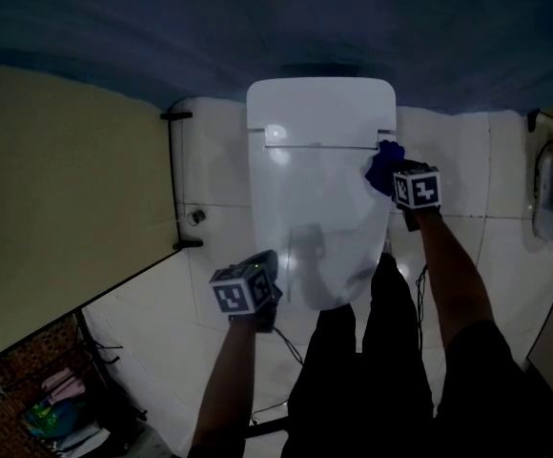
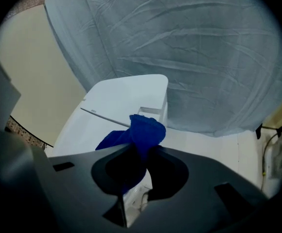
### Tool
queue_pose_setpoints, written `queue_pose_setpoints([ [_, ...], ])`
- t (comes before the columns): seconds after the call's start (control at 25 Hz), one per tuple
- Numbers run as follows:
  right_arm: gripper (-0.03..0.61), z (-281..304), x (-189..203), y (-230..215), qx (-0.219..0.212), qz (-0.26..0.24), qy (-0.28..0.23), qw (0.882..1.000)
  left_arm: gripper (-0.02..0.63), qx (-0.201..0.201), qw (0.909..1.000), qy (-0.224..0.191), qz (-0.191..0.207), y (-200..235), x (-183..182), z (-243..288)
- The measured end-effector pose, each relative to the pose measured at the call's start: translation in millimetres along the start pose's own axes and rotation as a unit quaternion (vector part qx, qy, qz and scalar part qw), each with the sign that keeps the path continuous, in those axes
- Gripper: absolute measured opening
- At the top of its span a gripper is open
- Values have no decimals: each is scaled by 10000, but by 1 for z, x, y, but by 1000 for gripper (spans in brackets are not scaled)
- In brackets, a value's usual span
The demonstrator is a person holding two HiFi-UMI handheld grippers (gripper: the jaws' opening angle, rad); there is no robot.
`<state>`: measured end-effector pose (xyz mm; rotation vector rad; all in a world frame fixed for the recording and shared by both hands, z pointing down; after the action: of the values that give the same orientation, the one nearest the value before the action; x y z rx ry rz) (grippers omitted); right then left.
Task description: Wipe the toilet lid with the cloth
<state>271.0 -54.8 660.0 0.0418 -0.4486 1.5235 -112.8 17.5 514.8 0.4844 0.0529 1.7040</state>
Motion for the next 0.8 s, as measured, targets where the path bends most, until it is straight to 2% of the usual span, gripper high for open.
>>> queue_pose_setpoints([
  [0.12, 64, -5, 6, -6, 287, -24, 95, 9995, -8, 46, 9999, 15, -124, 3, 6, -2],
  [0.2, 63, -12, 9, -7, 549, -15, 138, 9984, -8, 111, 9999, -48, -66, 3, 7, -6],
  [0.28, 63, -20, 10, 4, 576, 115, -7, 9983, -8, 165, 9998, -100, -9, 6, 9, -11],
  [0.4, 63, -34, 5, 53, 65, 191, -449, 9988, -8, 207, 9995, -228, 22, 18, 7, -21],
  [0.6, 63, -43, -14, 174, -1079, -201, -917, 9897, -8, 331, 9987, -362, -129, 40, 11, -39],
  [0.8, 63, -14, -30, 274, -1986, -347, -704, 9769, -8, 259, 9983, -406, -315, 64, 30, -55],
])
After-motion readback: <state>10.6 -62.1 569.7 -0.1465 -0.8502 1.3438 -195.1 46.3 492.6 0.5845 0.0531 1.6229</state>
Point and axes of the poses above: the fingertips, and each gripper's own axes: z forward along the fingers, y to its left, x out of its underside, the point moved 9 cm from there along -z, backward along the fingers, and after that the axes turned 5 degrees about y, right-handed, at the moved point
